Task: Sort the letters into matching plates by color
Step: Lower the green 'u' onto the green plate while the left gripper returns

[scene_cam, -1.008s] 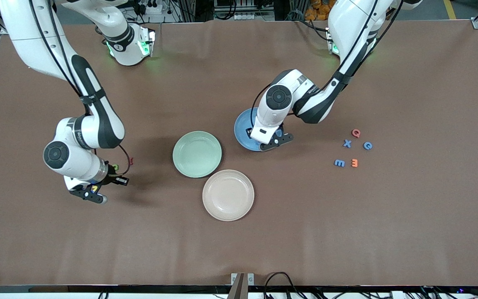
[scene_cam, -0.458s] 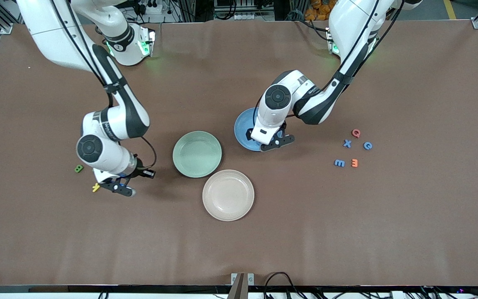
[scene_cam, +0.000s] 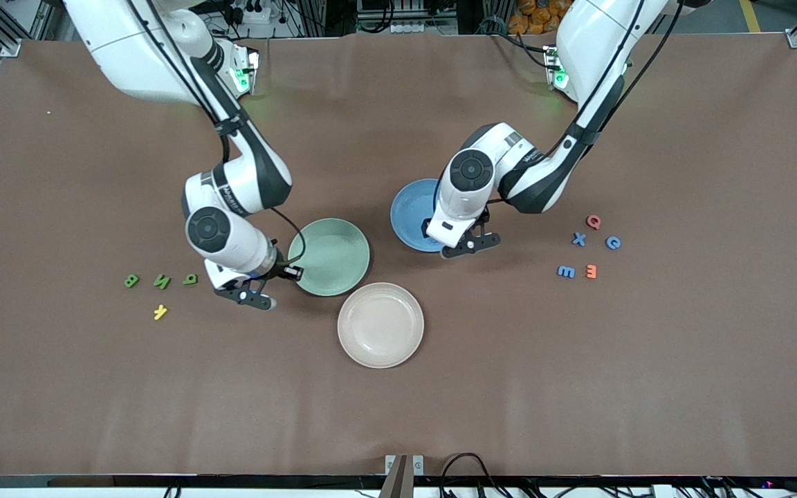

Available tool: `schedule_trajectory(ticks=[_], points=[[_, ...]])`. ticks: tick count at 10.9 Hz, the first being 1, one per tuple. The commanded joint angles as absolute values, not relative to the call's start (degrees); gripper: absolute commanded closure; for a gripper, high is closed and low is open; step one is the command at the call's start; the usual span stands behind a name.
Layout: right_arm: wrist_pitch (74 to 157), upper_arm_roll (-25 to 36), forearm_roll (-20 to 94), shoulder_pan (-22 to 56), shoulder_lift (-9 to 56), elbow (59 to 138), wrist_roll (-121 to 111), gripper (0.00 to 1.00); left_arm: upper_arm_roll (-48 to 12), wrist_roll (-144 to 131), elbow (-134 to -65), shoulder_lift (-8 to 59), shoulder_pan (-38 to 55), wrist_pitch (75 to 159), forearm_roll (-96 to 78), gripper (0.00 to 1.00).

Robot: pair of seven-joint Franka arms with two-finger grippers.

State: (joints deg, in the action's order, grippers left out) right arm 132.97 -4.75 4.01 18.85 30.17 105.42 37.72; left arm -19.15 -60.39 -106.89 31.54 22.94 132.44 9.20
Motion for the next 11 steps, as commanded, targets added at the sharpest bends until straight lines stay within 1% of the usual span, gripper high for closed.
schedule_trajectory(ticks=[1, 4, 5, 6, 7, 9, 11], points=[[132.19, -4.57, 3.78, 22.57, 29.18, 106.35, 40.95, 0.72, -19.34, -57.23, -108.71, 30.06, 20.75, 129.82, 14.13, 0.00], [132.28, -4.66, 3.78, 24.43, 29.44, 106.35, 41.92, 0.72, -19.42, -55.12, -111.26, 28.31, 18.03, 129.81, 17.49, 0.00], [132.19, -4.66, 3.78, 24.78, 29.44, 106.35, 42.10, 0.69, -19.77, -52.24, -112.40, 27.17, 15.93, 129.99, 17.66, 0.00], [132.19, -4.57, 3.78, 24.87, 29.53, 106.35, 42.36, 0.58, -20.12, -49.34, -113.46, 25.59, 13.99, 130.08, 17.67, 0.00], [132.19, -4.66, 3.78, 24.87, 29.53, 106.35, 43.23, 0.01, -20.13, -46.61, -114.60, 24.27, 13.28, 130.25, 17.67, 0.00], [132.19, -4.57, 3.69, 24.87, 29.44, 106.26, 43.95, 0.00, -20.13, -40.90, -116.10, 22.77, 10.65, 131.39, 17.67, 0.00], [132.19, -4.48, 3.34, 24.44, 29.18, 106.26, 43.42, 0.00, -20.13, -33.00, -120.56, 21.36, 6.79, 137.77, 17.75, 0.00]])
